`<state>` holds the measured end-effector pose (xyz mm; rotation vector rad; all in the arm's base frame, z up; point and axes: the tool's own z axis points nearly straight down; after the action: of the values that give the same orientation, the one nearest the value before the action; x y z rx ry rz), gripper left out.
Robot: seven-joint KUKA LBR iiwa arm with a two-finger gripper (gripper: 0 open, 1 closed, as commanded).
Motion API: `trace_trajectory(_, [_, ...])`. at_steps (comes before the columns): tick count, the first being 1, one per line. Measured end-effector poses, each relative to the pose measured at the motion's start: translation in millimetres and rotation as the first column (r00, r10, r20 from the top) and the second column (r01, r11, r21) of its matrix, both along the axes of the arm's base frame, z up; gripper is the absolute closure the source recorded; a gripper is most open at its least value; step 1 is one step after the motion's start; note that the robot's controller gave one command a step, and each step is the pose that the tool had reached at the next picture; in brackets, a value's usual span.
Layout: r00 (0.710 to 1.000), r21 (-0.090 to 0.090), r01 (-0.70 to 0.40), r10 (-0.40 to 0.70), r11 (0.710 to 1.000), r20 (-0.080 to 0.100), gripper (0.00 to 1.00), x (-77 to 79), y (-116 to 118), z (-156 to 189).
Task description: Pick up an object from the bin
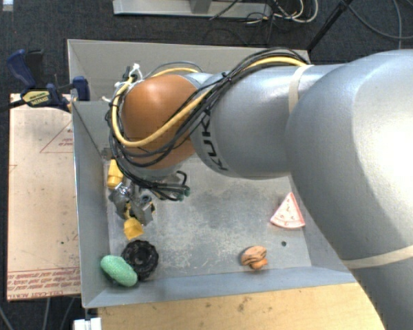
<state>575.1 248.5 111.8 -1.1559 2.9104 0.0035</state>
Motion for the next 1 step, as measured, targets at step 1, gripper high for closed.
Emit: trace_trajectory(1, [1.0, -0.006, -0.005, 0.004, 1.0, -0.015, 1.0, -12.5, -4.6, 41.0])
